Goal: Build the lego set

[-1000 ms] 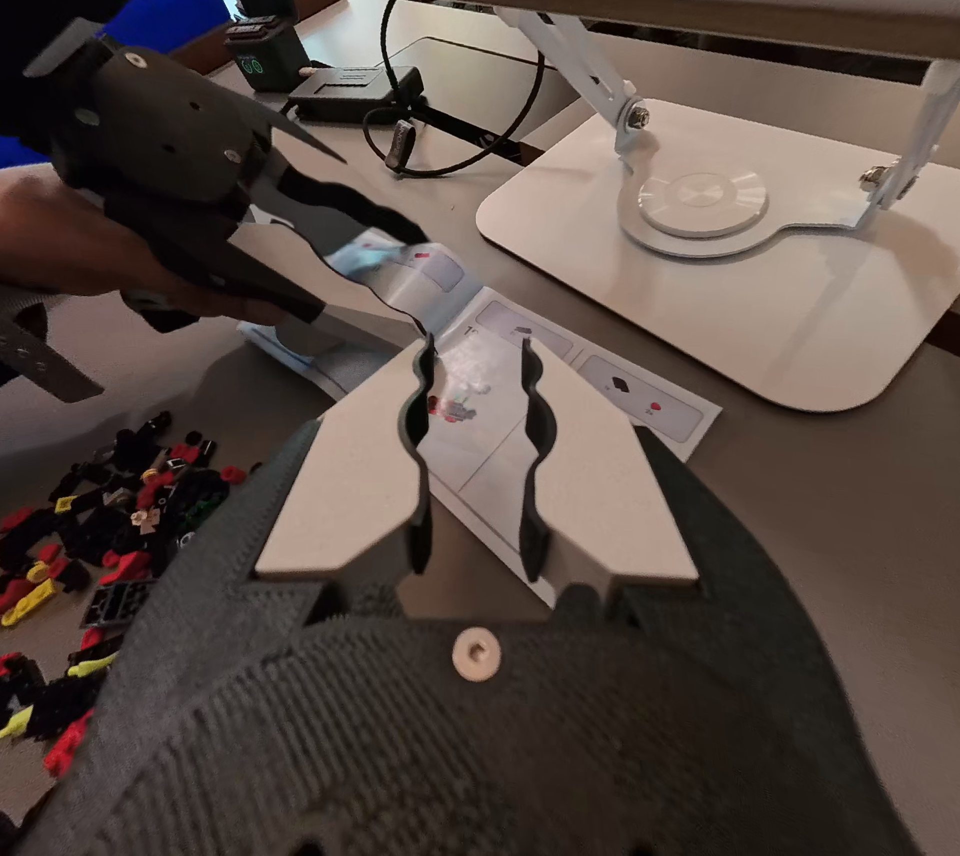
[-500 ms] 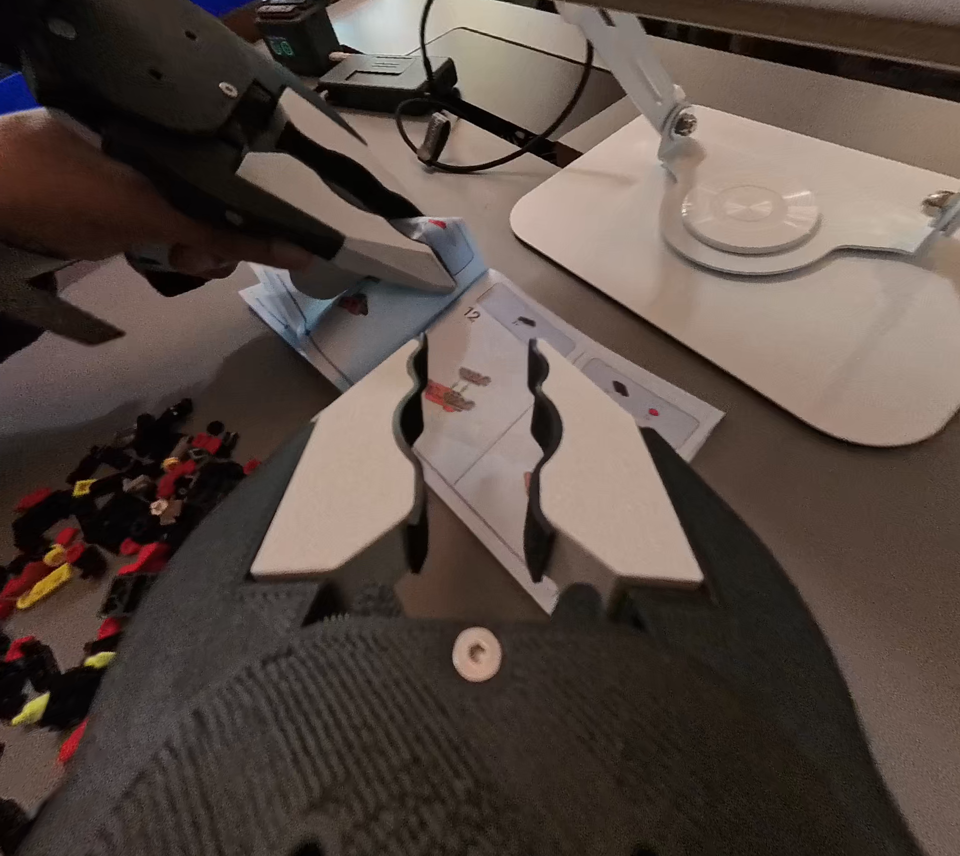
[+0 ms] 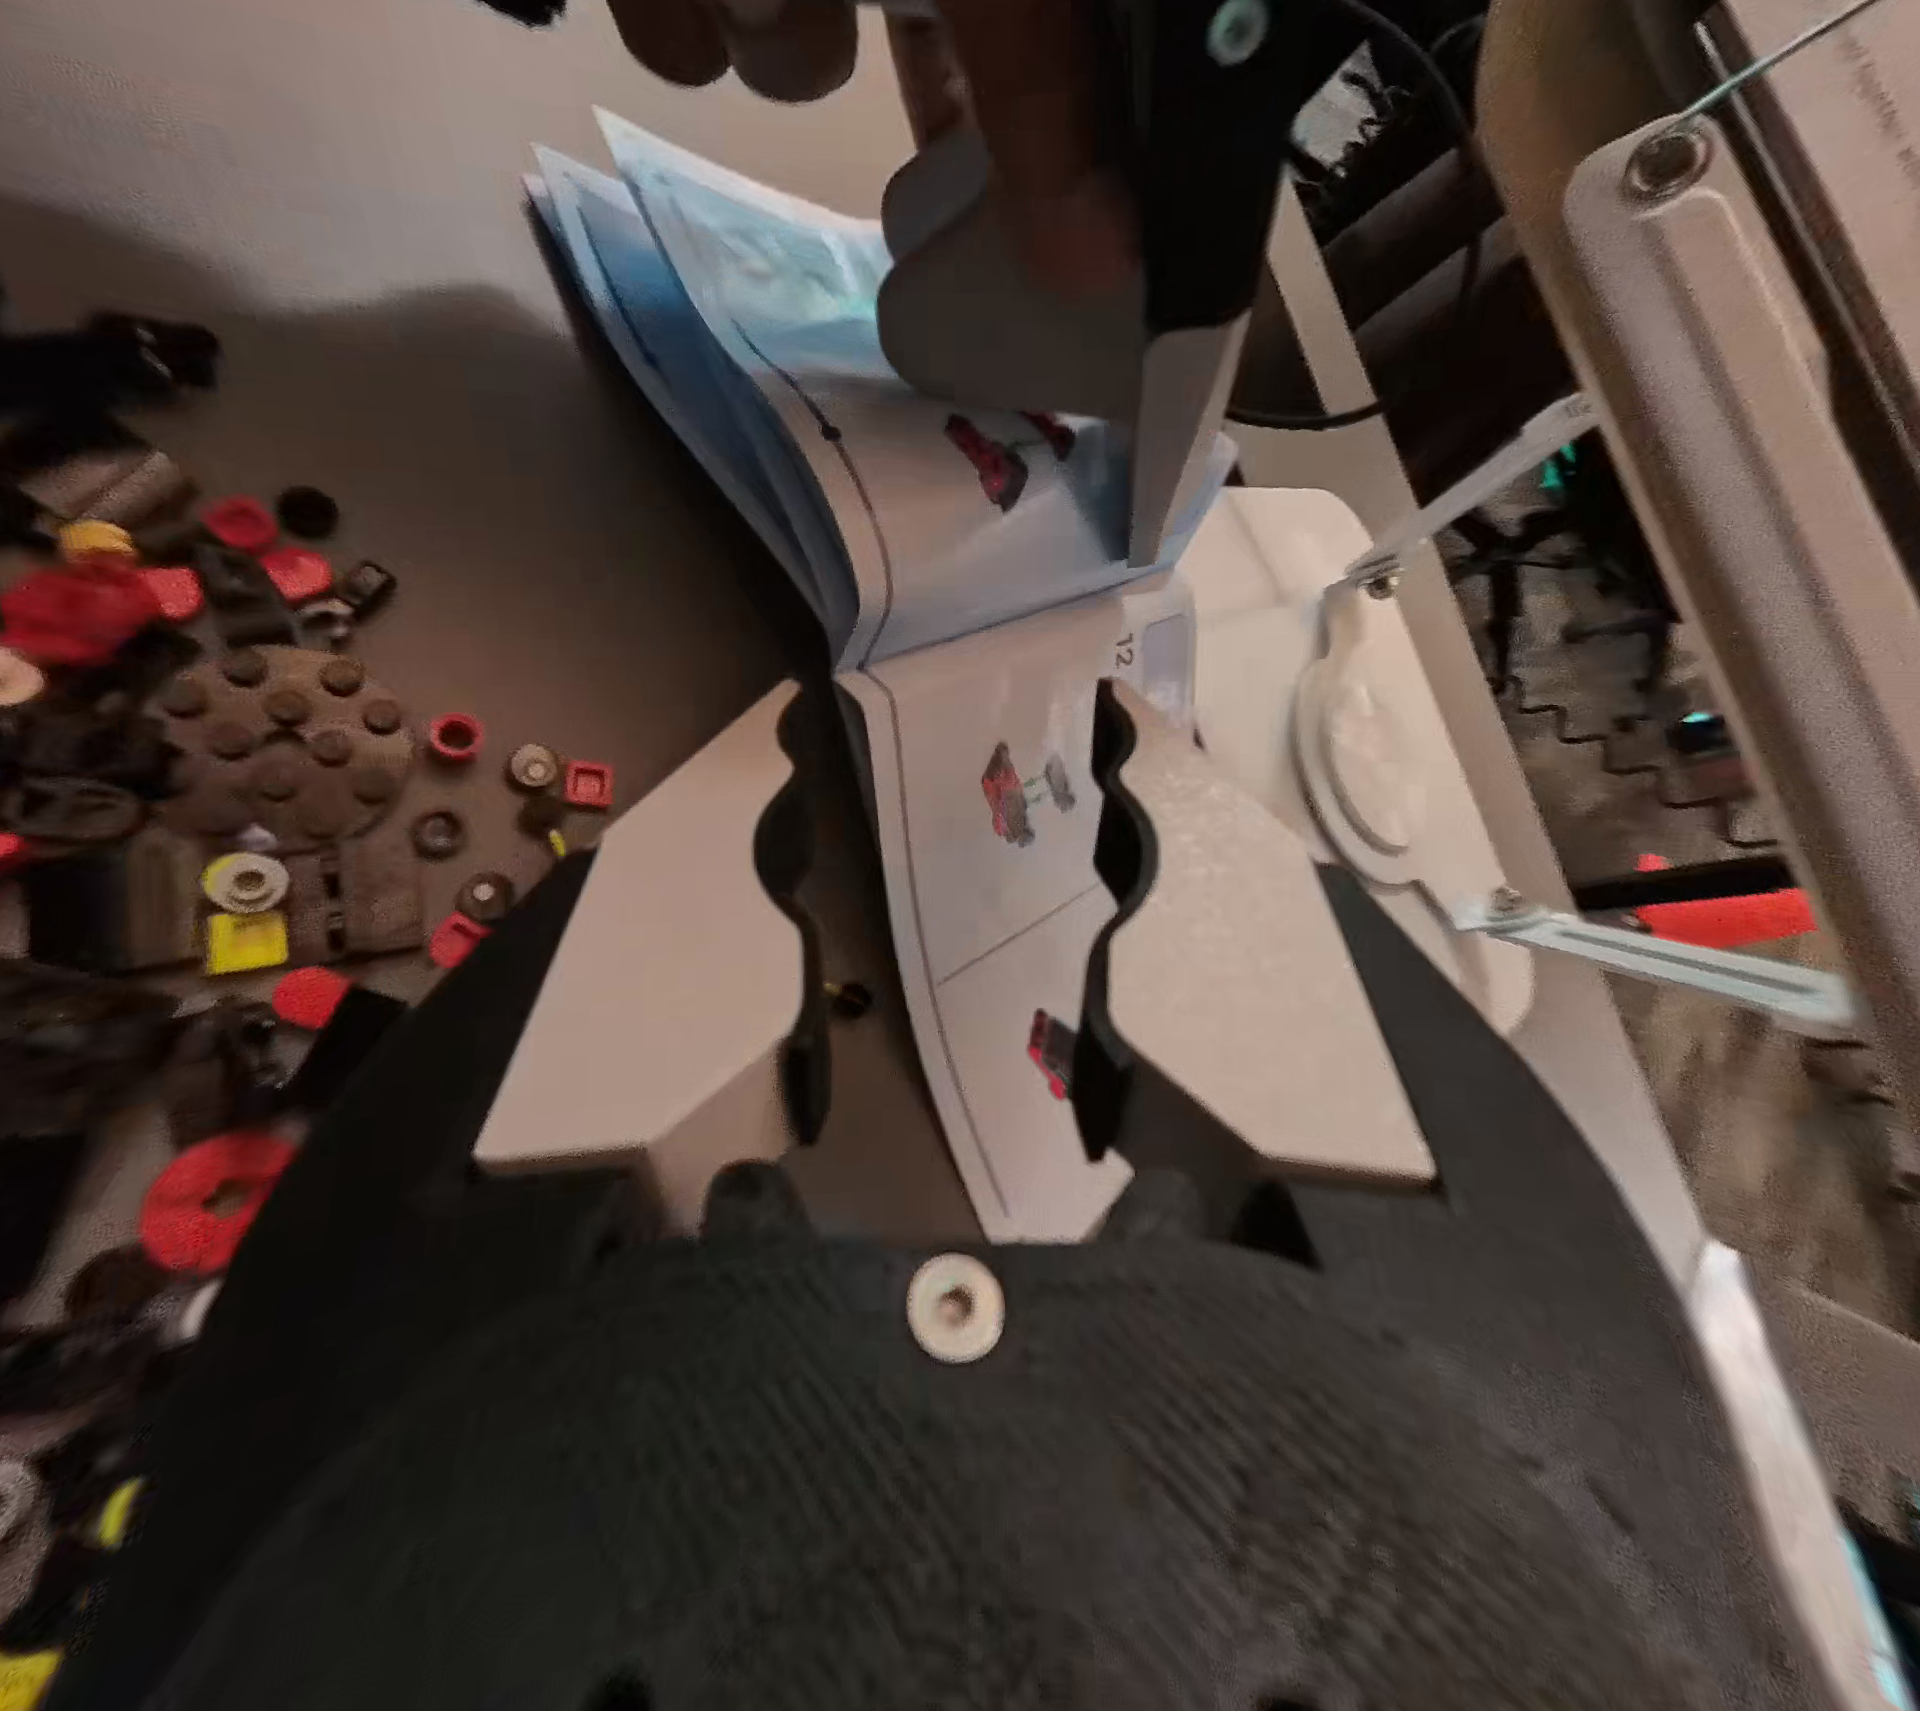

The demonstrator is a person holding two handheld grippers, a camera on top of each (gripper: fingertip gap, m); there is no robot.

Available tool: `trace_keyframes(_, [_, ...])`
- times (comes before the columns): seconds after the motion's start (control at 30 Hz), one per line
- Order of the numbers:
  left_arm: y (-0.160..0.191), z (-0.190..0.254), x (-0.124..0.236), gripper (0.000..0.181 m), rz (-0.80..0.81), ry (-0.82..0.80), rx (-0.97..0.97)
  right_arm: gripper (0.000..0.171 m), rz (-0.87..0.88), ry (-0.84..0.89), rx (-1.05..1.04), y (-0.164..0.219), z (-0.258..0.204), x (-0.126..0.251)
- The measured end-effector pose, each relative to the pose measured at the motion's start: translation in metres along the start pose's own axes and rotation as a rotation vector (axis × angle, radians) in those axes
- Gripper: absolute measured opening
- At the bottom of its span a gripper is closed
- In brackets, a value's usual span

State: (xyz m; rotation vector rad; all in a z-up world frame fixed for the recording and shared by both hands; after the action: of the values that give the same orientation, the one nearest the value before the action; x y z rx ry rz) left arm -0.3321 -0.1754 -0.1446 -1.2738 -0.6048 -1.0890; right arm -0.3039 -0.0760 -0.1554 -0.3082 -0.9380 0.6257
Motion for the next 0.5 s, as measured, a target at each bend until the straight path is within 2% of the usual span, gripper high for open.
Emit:
trace_keyframes(0.07, [-0.001, 0.004, 0.003, 0.026, 0.014, 0.057, 0.017, 0.046, -0.035, 0.039, 0.025, 0.001, 0.0, -0.003])
trace_keyframes(0.17, [-0.005, 0.003, 0.012, 0.027, 0.041, 0.053, 0.02, 0.019, -0.035, 0.115, 0.06, -0.001, 0.004, 0.002])
trace_keyframes(0.27, [-0.004, 0.002, 0.022, 0.041, 0.033, 0.057, -0.002, 0.0, 0.011, 0.239, 0.098, -0.005, 0.016, 0.018])
trace_keyframes(0.5, [-0.01, 0.014, 0.054, 0.065, 0.144, 0.239, 0.001, 0.0, 0.103, 0.443, 0.153, -0.014, 0.036, 0.05])
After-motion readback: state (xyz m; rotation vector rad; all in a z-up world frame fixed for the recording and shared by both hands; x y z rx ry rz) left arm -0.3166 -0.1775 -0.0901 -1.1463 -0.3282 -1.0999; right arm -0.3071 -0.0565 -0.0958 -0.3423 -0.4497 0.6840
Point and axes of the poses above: each gripper's, where its closed fingertips meet, x back along the fingers, y out of its underside, z = x × y across the jaws, the point moved 5 cm from there along x, back along the fingers, and after that the axes turned 15 degrees about -z, right-handed, at the moved point
